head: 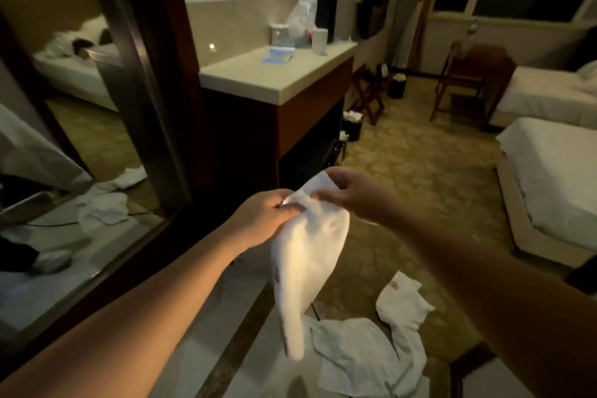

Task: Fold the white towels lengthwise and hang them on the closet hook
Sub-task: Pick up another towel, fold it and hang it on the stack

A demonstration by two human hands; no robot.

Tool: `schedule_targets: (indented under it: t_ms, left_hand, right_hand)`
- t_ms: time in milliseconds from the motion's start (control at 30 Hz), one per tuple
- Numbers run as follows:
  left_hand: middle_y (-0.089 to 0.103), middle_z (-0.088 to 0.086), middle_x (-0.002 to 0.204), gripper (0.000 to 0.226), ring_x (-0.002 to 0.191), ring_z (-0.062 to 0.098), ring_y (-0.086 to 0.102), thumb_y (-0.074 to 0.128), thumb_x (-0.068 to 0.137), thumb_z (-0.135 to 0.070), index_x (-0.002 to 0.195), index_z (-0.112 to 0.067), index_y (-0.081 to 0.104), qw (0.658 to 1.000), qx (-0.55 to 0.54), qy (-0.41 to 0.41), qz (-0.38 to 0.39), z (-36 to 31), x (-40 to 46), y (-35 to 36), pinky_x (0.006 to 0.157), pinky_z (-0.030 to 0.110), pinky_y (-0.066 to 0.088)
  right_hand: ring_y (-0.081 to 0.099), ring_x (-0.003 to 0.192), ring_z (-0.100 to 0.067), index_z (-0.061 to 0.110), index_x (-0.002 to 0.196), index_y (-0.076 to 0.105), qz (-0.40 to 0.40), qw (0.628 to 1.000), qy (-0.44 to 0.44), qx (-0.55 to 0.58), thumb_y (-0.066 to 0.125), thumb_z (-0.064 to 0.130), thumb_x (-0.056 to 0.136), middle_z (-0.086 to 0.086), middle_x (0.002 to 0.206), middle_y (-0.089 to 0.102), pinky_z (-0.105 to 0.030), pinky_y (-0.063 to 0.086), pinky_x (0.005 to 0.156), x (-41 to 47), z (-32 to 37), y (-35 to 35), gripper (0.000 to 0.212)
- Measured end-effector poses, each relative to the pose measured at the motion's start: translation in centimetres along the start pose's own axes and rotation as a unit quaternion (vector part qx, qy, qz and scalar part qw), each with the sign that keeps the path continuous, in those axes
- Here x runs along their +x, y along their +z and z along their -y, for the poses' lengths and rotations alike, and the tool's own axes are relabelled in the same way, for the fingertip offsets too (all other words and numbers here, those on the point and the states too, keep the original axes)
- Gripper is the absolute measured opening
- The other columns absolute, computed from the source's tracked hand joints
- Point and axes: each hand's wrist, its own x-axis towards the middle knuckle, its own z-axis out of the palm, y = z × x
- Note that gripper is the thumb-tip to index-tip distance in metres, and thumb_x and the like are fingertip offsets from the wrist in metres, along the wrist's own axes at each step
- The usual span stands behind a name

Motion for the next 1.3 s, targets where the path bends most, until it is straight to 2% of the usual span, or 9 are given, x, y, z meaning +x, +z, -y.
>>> schedule_targets:
  t_ms: [100,233,500,700,800,967,1067,1133,1300]
  left_hand:
    - [0.071,-0.021,0.091,0.008,0.078,-0.001,0.068,0.060,0.094,-0.048,0.095,-0.048,0.068,0.999,0.020,-0.018,-0.039,-2.6,-4.0,-1.4,0.078,0.034,0.058]
    - [0.069,-0.030,0.088,0.002,0.077,-0.006,0.067,0.067,0.090,-0.047,0.090,-0.049,0.067,0.995,0.031,-0.064,-0.076,-4.5,-10.1,-4.7,0.069,0.023,0.050]
    - [0.069,-0.014,0.099,0.014,0.086,0.003,0.067,0.062,0.092,-0.040,0.106,-0.039,0.061,0.969,0.099,-0.179,-0.141,-5.2,-22.9,-11.1,0.070,0.024,0.048]
    - [0.071,-0.006,0.081,0.008,0.069,0.008,0.067,0.074,0.083,-0.026,0.088,-0.024,0.068,0.932,0.147,-0.313,-0.105,-1.4,-36.3,-14.6,0.056,0.021,0.047]
    - [0.075,-0.002,0.094,0.019,0.084,0.012,0.070,0.072,0.087,-0.029,0.103,-0.019,0.074,0.915,0.177,-0.344,-0.110,0.6,-43.5,-16.2,0.073,0.026,0.052]
    - [0.070,0.002,0.096,0.033,0.074,0.016,0.068,0.059,0.098,-0.038,0.125,-0.020,0.063,0.889,0.167,-0.385,-0.184,2.1,-55.8,-19.9,0.056,0.026,0.050]
    - [0.063,0.008,0.125,0.048,0.095,0.015,0.060,0.058,0.098,-0.043,0.137,-0.015,0.055,0.876,0.175,-0.391,-0.221,2.3,-63.3,-22.2,0.067,0.027,0.046]
    - [0.061,0.010,0.127,0.046,0.104,0.019,0.060,0.060,0.097,-0.041,0.134,-0.013,0.057,0.873,0.168,-0.388,-0.243,2.3,-68.0,-23.7,0.078,0.029,0.048]
    - [0.068,0.007,0.097,0.029,0.089,0.023,0.067,0.072,0.089,-0.038,0.097,-0.011,0.067,0.869,0.135,-0.390,-0.272,1.1,-77.1,-26.4,0.083,0.045,0.057]
  right_hand:
    - [0.054,0.065,0.007,0.023,0.092,0.067,-0.064,0.996,-0.034,-0.044,0.063,0.036,0.097,0.008,0.078,0.062,-0.008,0.038,0.056,-1.9,3.7,-0.3,0.015]
    - [0.054,0.075,0.016,0.034,0.086,0.062,-0.115,0.989,-0.079,-0.053,0.058,0.041,0.099,0.017,0.072,0.058,-0.003,0.037,0.059,-4.1,9.0,-0.3,0.015]
    - [0.060,0.074,0.003,0.037,0.084,0.061,-0.144,0.984,-0.101,0.015,0.053,0.051,0.098,0.020,0.075,0.063,-0.020,0.040,0.062,-6.9,18.9,1.7,0.022]
    - [0.051,0.073,0.021,0.036,0.083,0.058,-0.173,0.973,-0.143,0.047,0.054,0.044,0.100,0.015,0.080,0.058,-0.003,0.035,0.056,-9.7,26.5,5.3,0.019]
    - [0.054,0.069,0.006,0.037,0.076,0.057,-0.183,0.969,-0.157,0.049,0.053,0.044,0.100,0.013,0.074,0.056,-0.014,0.036,0.059,-11.6,29.7,8.2,0.025]
    - [0.056,0.075,0.001,0.035,0.082,0.061,-0.182,0.972,-0.144,0.046,0.052,0.048,0.100,0.012,0.079,0.061,-0.023,0.038,0.061,-15.5,34.4,14.5,0.023]
    - [0.056,0.076,-0.002,0.031,0.089,0.061,-0.176,0.974,-0.135,0.036,0.051,0.047,0.101,0.009,0.081,0.061,-0.024,0.037,0.061,-18.1,37.2,18.3,0.022]
    - [0.055,0.076,-0.004,0.029,0.089,0.060,-0.179,0.975,-0.125,0.034,0.051,0.045,0.101,0.009,0.080,0.059,-0.024,0.036,0.060,-19.8,38.9,20.6,0.022]
    - [0.056,0.078,-0.010,0.021,0.097,0.064,-0.174,0.979,-0.100,0.035,0.049,0.044,0.102,0.001,0.086,0.061,-0.027,0.040,0.062,-22.9,42.9,25.2,0.028]
